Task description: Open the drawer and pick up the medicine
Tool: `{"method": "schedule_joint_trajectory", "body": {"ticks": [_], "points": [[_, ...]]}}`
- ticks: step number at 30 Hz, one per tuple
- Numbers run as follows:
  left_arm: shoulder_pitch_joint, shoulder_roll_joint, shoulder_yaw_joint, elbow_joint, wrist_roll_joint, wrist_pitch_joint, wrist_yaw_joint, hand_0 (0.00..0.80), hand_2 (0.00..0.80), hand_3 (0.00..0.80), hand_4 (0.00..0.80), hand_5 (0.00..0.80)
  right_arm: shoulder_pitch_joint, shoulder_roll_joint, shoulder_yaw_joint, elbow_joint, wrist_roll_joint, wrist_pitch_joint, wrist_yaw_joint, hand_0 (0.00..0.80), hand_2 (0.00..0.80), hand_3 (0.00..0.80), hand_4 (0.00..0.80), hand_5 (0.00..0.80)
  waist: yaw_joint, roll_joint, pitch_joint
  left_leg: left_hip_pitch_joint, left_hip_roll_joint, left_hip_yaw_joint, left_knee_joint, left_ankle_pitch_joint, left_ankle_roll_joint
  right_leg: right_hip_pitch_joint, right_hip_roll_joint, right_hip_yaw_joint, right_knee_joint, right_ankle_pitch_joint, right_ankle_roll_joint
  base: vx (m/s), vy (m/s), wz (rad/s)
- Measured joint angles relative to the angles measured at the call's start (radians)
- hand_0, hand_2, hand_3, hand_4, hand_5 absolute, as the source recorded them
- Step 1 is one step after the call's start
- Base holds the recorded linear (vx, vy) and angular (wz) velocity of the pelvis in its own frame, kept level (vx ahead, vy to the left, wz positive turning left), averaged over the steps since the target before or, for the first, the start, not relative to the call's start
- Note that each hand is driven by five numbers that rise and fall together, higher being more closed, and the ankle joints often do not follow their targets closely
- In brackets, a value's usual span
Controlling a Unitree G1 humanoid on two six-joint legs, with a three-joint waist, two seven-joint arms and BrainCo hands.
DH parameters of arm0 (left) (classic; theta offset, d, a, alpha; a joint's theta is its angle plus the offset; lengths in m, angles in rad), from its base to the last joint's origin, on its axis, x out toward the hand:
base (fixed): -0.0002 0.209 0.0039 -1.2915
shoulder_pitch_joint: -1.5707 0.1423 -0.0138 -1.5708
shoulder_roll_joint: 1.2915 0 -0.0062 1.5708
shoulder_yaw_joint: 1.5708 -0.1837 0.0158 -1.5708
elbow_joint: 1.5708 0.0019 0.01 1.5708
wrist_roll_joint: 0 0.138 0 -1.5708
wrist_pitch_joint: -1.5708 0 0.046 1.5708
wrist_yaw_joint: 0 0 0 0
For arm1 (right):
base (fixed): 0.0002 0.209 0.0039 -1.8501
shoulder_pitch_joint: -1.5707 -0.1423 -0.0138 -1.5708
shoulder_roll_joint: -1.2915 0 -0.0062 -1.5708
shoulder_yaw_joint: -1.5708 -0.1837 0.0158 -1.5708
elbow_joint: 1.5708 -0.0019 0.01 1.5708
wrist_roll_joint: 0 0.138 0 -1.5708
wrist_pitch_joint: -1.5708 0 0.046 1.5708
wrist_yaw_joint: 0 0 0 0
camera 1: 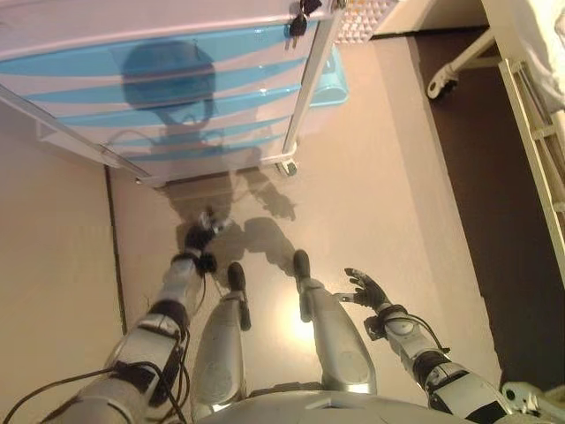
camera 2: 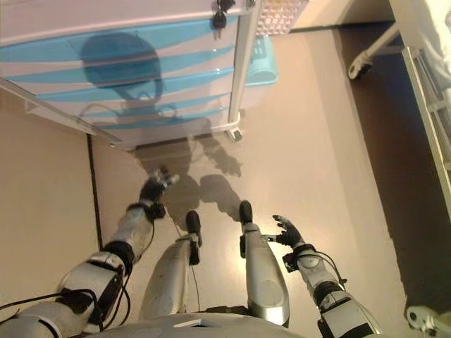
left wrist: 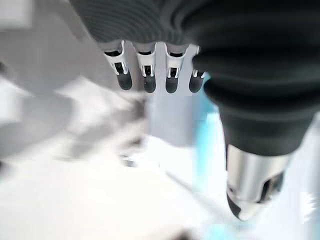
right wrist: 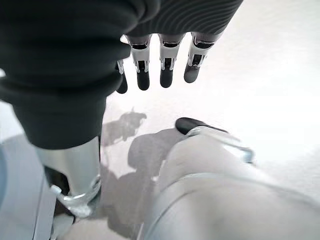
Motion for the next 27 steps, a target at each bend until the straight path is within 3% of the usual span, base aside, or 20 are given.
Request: {"method": "schedule_joint_trajectory", "body": {"ticks": [7, 13, 21, 22, 23, 25, 27], "points": [[-0.259, 0.088, 0.068, -0.010, -0.436, 0.006, -0.067, 0.000, 0.000, 0.000, 0.000, 0.000, 0.017, 0.004, 0.050, -0.045, 0.040, -0.009, 0.000, 0.000, 0.000, 0.000, 0.000, 0.000, -0.035, -0.040, 0.024, -0.075, 0.020, 0.003, 0.113, -0.054, 0.006, -0.035, 0.013, 0.008, 0.023, 0.004, 0.008, 0.014, -0.032, -0.06], [-0.269, 0.132, 0.079, -0.013, -0.662, -0.007, -0.117, 0.000, 0.000, 0.000, 0.000, 0.000, 0.032, 0.009, 0.088, -0.068, 0.046, -0.037, -0.001, 0.000, 0.000, 0.000, 0.000, 0.000, -0.060, -0.081, 0.041, -0.102, 0.031, 0.009, 0.144, -0.065, 0.005, -0.057, 0.022, 0.016, 0.031, 0.008, 0.013, 0.044, -0.021, -0.06], [-0.290, 0.127, 0.075, -0.003, -0.957, -0.016, -0.197, 0.000, 0.000, 0.000, 0.000, 0.000, 0.059, 0.006, 0.122, -0.082, 0.074, -0.075, -0.001, 0.000, 0.000, 0.000, 0.000, 0.000, -0.074, -0.085, 0.038, -0.115, 0.042, 0.005, 0.174, -0.078, 0.008, -0.054, 0.037, 0.029, 0.026, 0.014, 0.018, 0.043, -0.025, -0.02], [-0.290, 0.126, 0.076, -0.003, -0.997, -0.016, -0.227, 0.044, 0.044, 0.044, 0.044, 0.044, 0.058, 0.005, 0.128, -0.084, 0.074, -0.077, -0.001, 0.000, 0.000, 0.000, 0.000, 0.000, -0.070, -0.086, 0.037, -0.116, 0.044, 0.007, 0.180, -0.083, 0.006, -0.051, 0.039, 0.029, 0.022, 0.011, 0.014, 0.029, -0.020, -0.08], [-0.290, 0.126, 0.075, -0.004, -1.044, -0.016, -0.267, 0.376, 0.376, 0.376, 0.376, 0.376, 0.060, 0.006, 0.129, -0.085, 0.073, -0.078, 0.000, 0.000, 0.000, 0.000, 0.000, 0.000, -0.073, -0.087, 0.037, -0.118, 0.050, 0.005, 0.186, -0.082, 0.011, -0.049, 0.044, 0.032, 0.021, 0.019, 0.019, 0.119, 0.022, -0.04], [-0.290, 0.117, 0.077, -0.004, -1.123, -0.016, -0.323, 0.424, 0.424, 0.424, 0.424, 0.424, 0.067, 0.006, 0.136, -0.097, 0.074, -0.084, 0.001, 0.000, 0.000, 0.000, 0.000, 0.000, -0.082, -0.089, 0.036, -0.127, 0.049, 0.005, 0.186, -0.082, 0.009, -0.054, 0.043, 0.032, 0.015, 0.023, 0.019, 0.004, 0.000, 0.02], [-0.289, 0.108, 0.078, -0.004, -1.181, -0.021, -0.403, 0.373, 0.373, 0.373, 0.373, 0.373, 0.068, 0.006, 0.135, -0.098, 0.074, -0.094, 0.002, 0.000, 0.000, 0.000, 0.000, 0.000, -0.086, -0.089, 0.036, -0.141, 0.046, 0.008, 0.186, -0.078, 0.014, -0.069, 0.042, 0.037, 0.014, 0.029, 0.022, -0.033, -0.017, -0.03]]}}
